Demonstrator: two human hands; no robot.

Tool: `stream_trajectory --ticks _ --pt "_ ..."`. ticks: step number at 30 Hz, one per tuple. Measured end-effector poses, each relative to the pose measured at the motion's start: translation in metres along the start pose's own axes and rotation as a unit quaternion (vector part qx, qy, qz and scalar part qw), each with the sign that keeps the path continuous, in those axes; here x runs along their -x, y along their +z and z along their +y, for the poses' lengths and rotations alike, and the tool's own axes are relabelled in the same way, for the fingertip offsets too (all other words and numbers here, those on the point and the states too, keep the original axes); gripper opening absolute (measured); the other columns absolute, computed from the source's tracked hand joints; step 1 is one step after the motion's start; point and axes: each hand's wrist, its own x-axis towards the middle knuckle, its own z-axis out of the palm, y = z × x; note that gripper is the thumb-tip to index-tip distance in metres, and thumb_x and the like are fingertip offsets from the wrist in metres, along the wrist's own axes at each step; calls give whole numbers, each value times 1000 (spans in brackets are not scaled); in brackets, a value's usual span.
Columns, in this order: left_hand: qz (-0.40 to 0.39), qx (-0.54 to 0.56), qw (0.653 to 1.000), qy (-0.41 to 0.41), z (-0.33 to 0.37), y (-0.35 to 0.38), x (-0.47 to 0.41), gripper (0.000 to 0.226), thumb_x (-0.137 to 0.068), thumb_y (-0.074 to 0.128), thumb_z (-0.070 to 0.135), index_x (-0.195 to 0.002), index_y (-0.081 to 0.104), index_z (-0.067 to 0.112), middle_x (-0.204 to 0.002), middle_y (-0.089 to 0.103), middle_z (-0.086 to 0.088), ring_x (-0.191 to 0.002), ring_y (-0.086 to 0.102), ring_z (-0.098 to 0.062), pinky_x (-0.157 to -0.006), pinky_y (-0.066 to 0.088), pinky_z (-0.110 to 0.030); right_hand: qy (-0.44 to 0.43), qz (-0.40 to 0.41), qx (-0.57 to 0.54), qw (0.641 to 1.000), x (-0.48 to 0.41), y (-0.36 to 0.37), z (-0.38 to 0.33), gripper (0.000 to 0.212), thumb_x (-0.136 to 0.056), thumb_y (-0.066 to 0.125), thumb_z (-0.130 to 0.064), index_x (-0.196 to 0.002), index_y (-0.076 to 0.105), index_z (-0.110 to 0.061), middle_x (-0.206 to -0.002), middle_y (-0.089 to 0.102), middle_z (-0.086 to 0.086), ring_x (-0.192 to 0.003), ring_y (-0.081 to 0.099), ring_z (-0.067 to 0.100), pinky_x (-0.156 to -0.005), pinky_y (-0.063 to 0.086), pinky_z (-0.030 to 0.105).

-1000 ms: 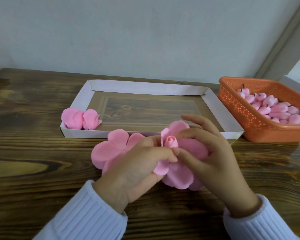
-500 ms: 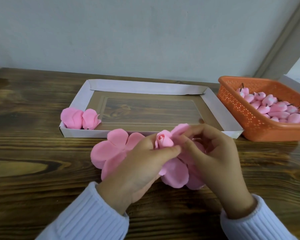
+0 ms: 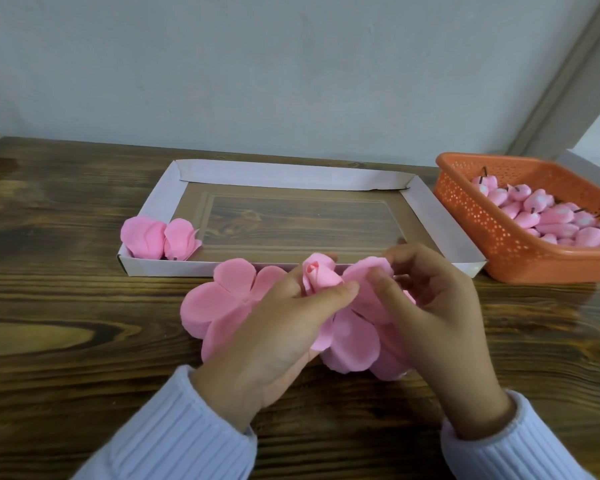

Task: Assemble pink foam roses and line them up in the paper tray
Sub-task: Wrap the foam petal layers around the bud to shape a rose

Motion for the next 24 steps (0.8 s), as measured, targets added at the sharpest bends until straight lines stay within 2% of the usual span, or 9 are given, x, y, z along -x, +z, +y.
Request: stream_trajectory --ticks 3,7,10,13,15,17,20,22,24 --pt "-12 -81 996 22 0 -1 1 20 -95 61 17 -113 70 16 -112 72 -10 -112 65 -23 -103 49 -44 -16 -23 -5 1000 0 1 -4 15 -87 68 -8 -83 68 -22 -80 70 -8 -78 65 15 -71 51 30" --pt "-30 -188 979 77 3 -1 3 20 -93 62 21 -104 73 33 -101 74 7 -102 67 -8 -84 53 -26 -32 -42 6 999 1 1 -6 5 -83 66 -21 -86 71 -21 -80 70 -13 -79 65 13 -70 51 27" --pt "-52 -213 972 84 3 0 3 28 -85 59 22 -109 72 29 -107 73 8 -107 66 -8 -95 51 -33 -38 -53 7 998 1 1 -7 10 -82 67 -20 -87 71 -28 -82 70 -14 -83 65 13 -72 50 25" --pt "-52 -215 972 83 3 1 3 32 -82 57 22 -110 71 29 -105 74 6 -105 67 -9 -98 52 -39 -47 -44 10 998 0 2 -5 10 -81 67 -19 -87 70 -25 -86 69 -11 -85 65 16 -75 50 31" --pt "-51 -217 970 93 3 1 4 27 -88 57 19 -109 72 30 -102 75 9 -102 67 -5 -93 53 -28 -39 -40 -3 998 0 3 -4 8 -82 68 -22 -90 69 -23 -88 69 -9 -89 65 17 -76 51 33" --pt "-42 -210 972 96 3 1 4 26 -95 56 14 -103 73 32 -99 75 10 -100 67 -2 -86 53 -19 -8 -37 -28 999 0 3 -4 16 -82 67 -31 -96 67 -25 -91 68 -11 -91 65 16 -77 52 27" --pt "-17 -143 987 67 2 1 2 21 -98 55 15 -97 74 23 -93 74 -4 -101 68 -13 -89 52 -27 17 -40 -35 998 0 3 -3 18 -82 64 -25 -100 64 -25 -94 68 -14 -90 65 9 -74 49 17" --pt "1 -70 997 36 0 1 0 19 -97 56 14 -95 74 13 -104 69 -23 -113 64 -27 -105 44 -37 16 -45 -14 999 0 3 -3 15 -82 61 -22 -97 65 -23 -90 68 -15 -87 65 6 -72 48 14" --pt "17 -24 999 14 -1 1 -1 21 -96 57 13 -85 75 13 -102 69 -23 -113 64 -29 -107 42 -42 17 -51 4 999 1 3 -4 9 -83 63 -20 -92 66 -22 -86 68 -17 -85 65 5 -70 49 16"
